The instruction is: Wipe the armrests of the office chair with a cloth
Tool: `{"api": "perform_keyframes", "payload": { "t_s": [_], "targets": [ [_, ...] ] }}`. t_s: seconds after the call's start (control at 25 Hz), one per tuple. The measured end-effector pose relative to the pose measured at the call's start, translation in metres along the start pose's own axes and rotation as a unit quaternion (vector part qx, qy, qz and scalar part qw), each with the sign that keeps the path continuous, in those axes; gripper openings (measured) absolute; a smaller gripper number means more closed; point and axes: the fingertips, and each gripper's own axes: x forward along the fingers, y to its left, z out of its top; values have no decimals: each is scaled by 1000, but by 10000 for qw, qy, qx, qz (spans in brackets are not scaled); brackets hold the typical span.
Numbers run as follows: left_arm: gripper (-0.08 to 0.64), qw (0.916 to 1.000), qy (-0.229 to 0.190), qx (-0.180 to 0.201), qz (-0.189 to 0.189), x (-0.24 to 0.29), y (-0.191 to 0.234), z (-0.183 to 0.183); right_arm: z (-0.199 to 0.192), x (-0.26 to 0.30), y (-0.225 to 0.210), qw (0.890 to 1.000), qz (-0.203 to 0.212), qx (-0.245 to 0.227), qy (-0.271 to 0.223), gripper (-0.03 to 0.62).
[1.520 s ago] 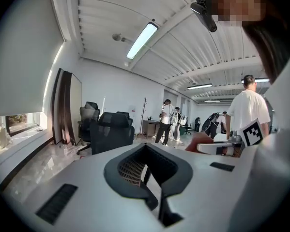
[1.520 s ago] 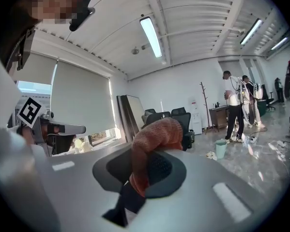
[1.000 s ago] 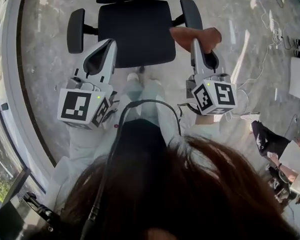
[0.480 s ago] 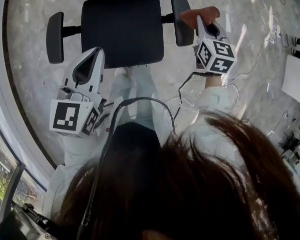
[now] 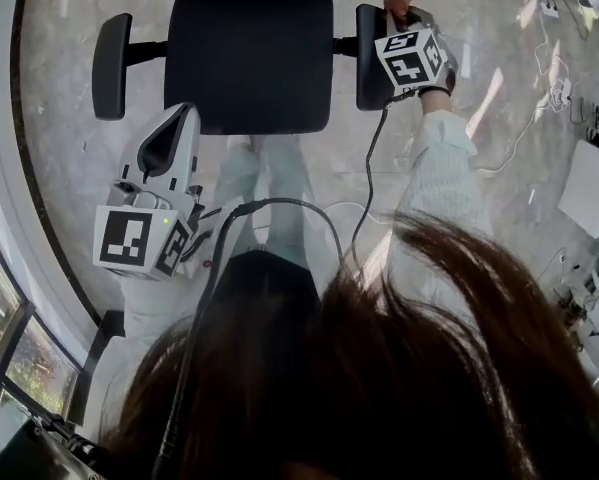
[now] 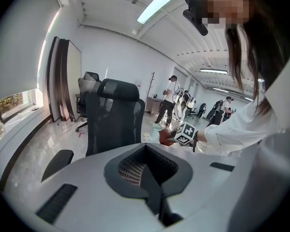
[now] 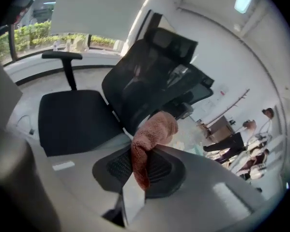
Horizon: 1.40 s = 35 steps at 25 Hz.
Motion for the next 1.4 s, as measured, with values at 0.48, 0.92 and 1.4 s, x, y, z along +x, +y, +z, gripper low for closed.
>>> {"api": "perform_keyframes", "payload": {
  "t_s": [0.48,0.92,1.4],
  "targets": [
    [3,9994,10,59,-352,5,-16,2,-45,-31,95,9913,1144,-149,628,35],
    [3,9970,-152,149,-738,0,-40,13,-88,-129,174,9911,1212,21,550,35],
    [3,9984,-32,-14,-559,6,-37,-3,-85,-98,144,9929,1067,-219,488,35]
  ]
}}
